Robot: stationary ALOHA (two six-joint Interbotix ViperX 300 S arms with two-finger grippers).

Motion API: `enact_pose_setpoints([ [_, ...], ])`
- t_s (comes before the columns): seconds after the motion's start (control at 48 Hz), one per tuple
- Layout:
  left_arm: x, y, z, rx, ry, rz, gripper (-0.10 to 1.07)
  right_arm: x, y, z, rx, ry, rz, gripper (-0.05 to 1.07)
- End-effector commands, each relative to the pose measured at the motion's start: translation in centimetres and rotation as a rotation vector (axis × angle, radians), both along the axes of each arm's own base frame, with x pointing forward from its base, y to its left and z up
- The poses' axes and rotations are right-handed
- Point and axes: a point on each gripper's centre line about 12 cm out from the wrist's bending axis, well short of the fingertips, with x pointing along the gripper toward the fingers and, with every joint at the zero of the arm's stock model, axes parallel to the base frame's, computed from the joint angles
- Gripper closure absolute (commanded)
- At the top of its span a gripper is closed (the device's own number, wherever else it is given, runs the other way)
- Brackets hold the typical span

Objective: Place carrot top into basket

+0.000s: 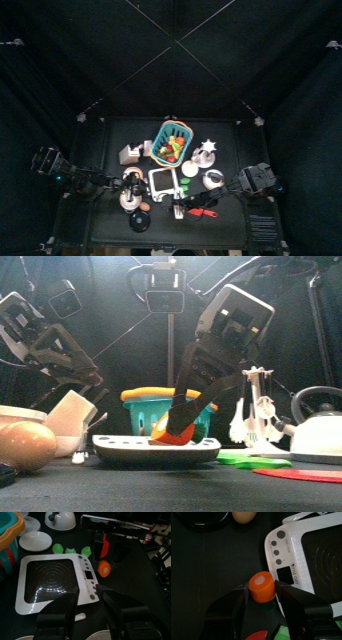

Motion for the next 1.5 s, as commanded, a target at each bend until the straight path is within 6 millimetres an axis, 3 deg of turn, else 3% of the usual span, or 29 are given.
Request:
enact_pose_setpoints([
  [0.0, 0.4, 0.0, 0.6, -0.002, -0.023, 0.001, 0.22, 0.2, 0.0, 3.0, 0.022, -0.070, -0.001, 0.24],
  [0.188, 0.3, -0.1, 1.3, -0.006, -0.045, -0.003, 0.22, -0.3, -0.3, 6.1, 0.021, -0.134, 0.006, 0.24],
  [0.333, 0.1, -0.1, 2.2, -0.014, -0.077, -0.003, 0.22, -0.5, -2.4, 9.2, 0.010, -0.198, -0.034, 0.24],
  [0.438, 0.0, -0.1, 2.4, -0.015, -0.078, -0.006, 0.22, -0.7, -5.0, 10.9, -0.014, -0.226, -0.089, 0.24],
  [0.688, -0.1, 0.0, 2.5, -0.014, -0.068, -0.007, 0.22, -1.2, -13.6, 14.4, -0.096, -0.293, -0.278, 0.24],
  [0.833, -0.1, 0.0, 2.5, -0.009, -0.067, -0.011, 0.22, -1.6, -18.6, 14.3, -0.116, -0.287, -0.396, 0.24],
  [1.0, -0.3, -0.1, 2.3, 0.003, -0.065, -0.026, 0.22, -1.8, -22.6, 11.6, -0.090, -0.224, -0.506, 0.23],
  [1.25, -0.6, 0.0, 1.9, 0.007, -0.053, -0.025, 0.22, -1.9, -24.7, 9.0, 0.002, -0.174, -0.608, 0.21],
  [1.479, -0.6, 0.0, 1.9, 0.007, -0.050, -0.025, 0.22, -1.5, -24.4, 8.9, 0.014, -0.193, -0.591, 0.11],
])
